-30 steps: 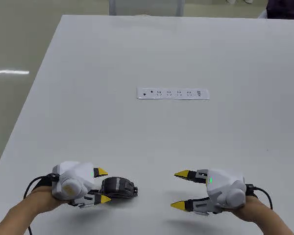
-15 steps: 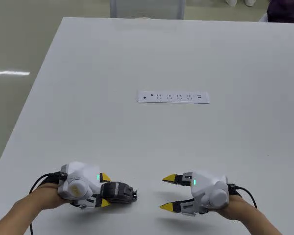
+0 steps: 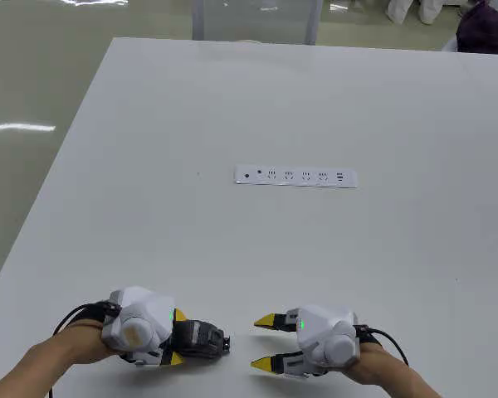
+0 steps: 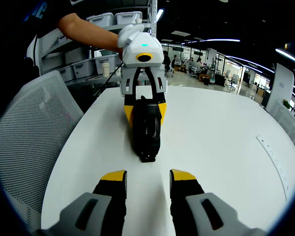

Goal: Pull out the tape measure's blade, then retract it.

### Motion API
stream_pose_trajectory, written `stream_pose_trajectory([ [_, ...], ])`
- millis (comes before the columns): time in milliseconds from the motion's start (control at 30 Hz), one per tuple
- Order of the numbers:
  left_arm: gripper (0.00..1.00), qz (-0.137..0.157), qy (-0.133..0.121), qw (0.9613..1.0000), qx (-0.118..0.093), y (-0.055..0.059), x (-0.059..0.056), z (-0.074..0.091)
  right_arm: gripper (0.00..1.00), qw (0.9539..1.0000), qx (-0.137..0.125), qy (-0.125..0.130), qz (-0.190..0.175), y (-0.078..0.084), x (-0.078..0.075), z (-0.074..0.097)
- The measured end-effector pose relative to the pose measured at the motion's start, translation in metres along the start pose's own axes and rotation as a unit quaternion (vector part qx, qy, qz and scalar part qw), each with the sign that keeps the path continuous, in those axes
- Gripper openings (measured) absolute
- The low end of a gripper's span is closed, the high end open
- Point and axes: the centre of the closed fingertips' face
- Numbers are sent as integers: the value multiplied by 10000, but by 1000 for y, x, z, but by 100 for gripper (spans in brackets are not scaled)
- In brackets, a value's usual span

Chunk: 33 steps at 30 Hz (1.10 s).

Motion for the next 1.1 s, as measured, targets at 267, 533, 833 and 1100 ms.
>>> stream_pose_trajectory([
  [267,30,8,21,10000,-96,0,0,0,30,9999,23,-156,34,3,-2,-18],
  [533,29,65,40,9998,-162,-1,0,0,26,9996,40,-274,1,1,-4,-33],
  [833,29,134,2,9996,-244,-1,-1,0,23,9993,57,-368,-81,0,-6,-46],
  [1100,29,179,-4,9994,-289,-1,-1,0,17,9989,-1,-470,-70,-3,-6,-53],
])
Point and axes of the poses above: the centre of the closed fingertips' face, and the gripper's own axes: z roughly backward along the fingers, x roughly to its left, y roughly out of its underside, and after that the axes turned 6 degrees about -y, right-handed
